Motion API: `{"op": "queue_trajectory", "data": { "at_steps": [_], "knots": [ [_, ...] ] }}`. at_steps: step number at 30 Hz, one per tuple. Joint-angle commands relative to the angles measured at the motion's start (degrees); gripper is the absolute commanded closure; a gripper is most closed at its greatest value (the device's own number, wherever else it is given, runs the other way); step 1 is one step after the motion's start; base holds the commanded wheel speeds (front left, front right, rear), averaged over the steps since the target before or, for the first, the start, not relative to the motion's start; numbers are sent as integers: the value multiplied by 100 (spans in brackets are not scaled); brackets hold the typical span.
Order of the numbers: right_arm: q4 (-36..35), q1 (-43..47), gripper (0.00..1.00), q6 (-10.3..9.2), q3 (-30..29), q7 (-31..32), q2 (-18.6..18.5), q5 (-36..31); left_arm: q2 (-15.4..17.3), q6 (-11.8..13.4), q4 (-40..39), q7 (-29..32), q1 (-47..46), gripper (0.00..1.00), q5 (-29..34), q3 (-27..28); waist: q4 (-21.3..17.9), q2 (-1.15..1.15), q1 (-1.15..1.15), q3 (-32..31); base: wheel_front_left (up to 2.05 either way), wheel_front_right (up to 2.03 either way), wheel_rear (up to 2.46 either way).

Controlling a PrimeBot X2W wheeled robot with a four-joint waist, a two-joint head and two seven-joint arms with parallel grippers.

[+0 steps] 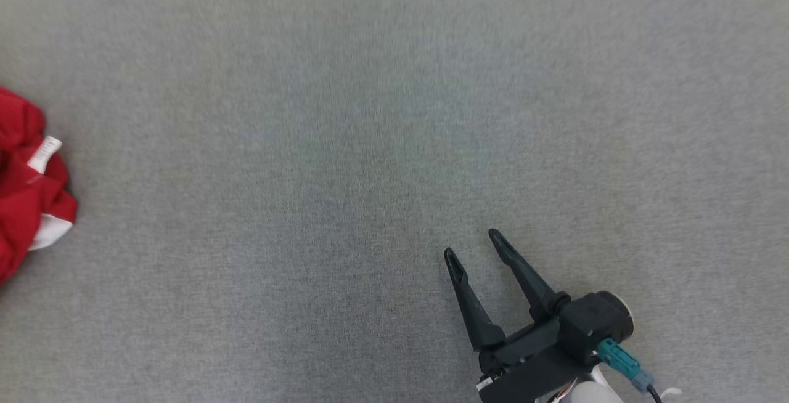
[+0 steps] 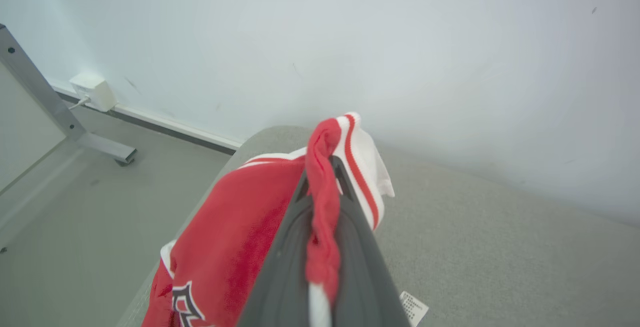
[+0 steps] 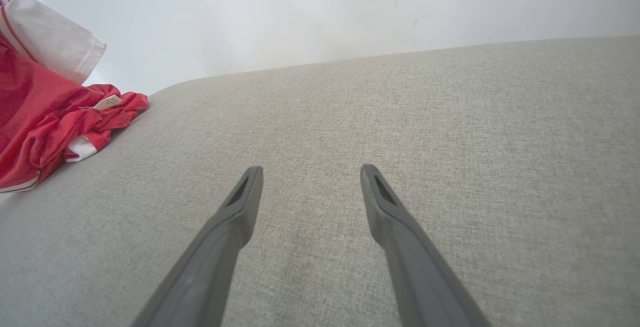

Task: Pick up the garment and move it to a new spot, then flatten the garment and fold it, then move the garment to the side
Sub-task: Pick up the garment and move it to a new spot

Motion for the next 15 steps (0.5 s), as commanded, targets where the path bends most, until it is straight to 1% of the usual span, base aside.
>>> {"op": "queue_trajectory", "data": {
  "at_steps": [1, 6, 10, 14, 15],
  "knots": [
    [65, 73, 0, -12, 37, -47, -8, 105, 5, 80, -196, -38, -140, 100, 56, -19, -49, 0, 1, -581, 0, 0, 0],
    [250, 178, 0, -12, 122, -74, -7, 315, -182, 172, -704, 8, -705, 100, 147, -385, -248, 0, 1, -1114, 0, 0, 0],
    [344, 274, 0, -12, 229, -86, -8, 493, -439, 182, -914, 172, -1161, 100, 124, -805, -561, 0, 1, -1533, 0, 0, 0],
    [289, 399, 0, -12, 238, -88, -8, 645, -766, 239, -1111, 396, -1523, 100, 92, -1238, -872, 0, 1, -1792, 0, 0, 0],
    [289, 399, 0, -12, 238, -88, -8, 645, -766, 239, -1111, 396, -1523, 100, 92, -1238, -872, 0, 1, -1792, 0, 0, 0]
  ]
}}
